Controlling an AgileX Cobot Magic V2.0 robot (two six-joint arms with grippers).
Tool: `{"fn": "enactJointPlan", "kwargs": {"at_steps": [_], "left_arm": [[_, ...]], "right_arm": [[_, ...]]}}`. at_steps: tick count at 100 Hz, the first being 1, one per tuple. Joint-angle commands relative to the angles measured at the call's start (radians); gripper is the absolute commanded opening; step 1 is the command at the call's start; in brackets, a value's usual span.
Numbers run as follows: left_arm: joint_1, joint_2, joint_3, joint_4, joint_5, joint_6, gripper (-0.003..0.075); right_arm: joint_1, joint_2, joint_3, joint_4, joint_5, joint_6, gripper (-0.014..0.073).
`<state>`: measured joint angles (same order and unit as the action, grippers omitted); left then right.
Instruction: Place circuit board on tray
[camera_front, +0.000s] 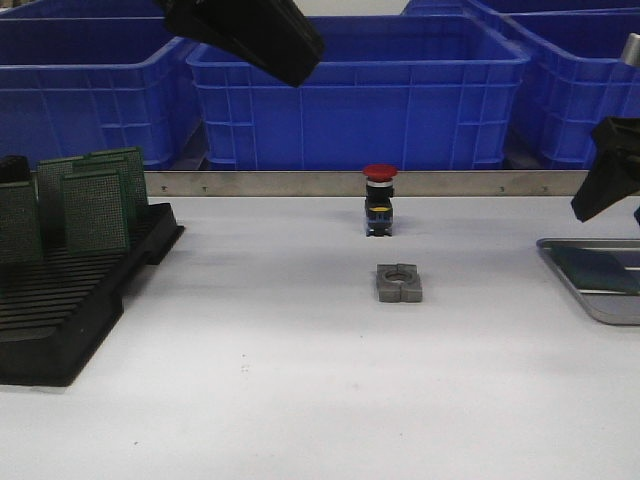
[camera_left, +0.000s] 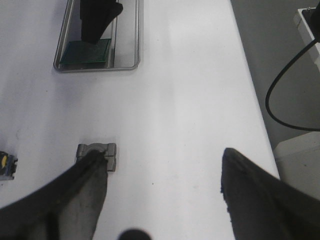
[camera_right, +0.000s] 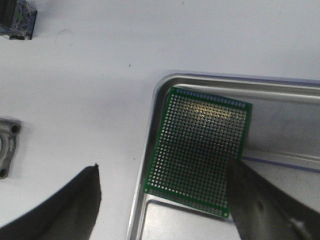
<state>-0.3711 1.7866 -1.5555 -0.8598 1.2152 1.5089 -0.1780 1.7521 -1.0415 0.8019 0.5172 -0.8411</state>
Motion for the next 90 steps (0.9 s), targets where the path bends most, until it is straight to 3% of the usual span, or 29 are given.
{"fn": "enactJointPlan", "kwargs": {"at_steps": [1, 32, 51, 74, 90], "left_arm": [[0.003, -0.053, -0.037, -0.016, 0.029, -0.010, 0.0463], [0.042, -0.053, -0.037, 0.265, 0.012, -0.010, 0.0461], [0.122, -0.053, -0.037, 0.458, -0.097, -0.010, 0.0461], [0.220, -0.045, -0.035, 0.479, -0.229, -0.010, 0.0460], [0.260, -0.005, -0.035, 0.479, -0.242, -0.010, 0.0460]], "right_arm": [[-0.006, -0.069, -0.032, -0.014, -0.001, -0.004, 0.0561], [-0.006, -0.105, -0.033, -0.018, 0.005, -0.004, 0.0532], [-0.006, -0.106, -0.033, -0.018, 0.014, -0.004, 0.0532], [-0.006, -0.106, -0.033, -0.018, 0.013, -0.004, 0.0532], [-0.006, -0.106, -0.033, -0.018, 0.013, -0.004, 0.0532]]}}
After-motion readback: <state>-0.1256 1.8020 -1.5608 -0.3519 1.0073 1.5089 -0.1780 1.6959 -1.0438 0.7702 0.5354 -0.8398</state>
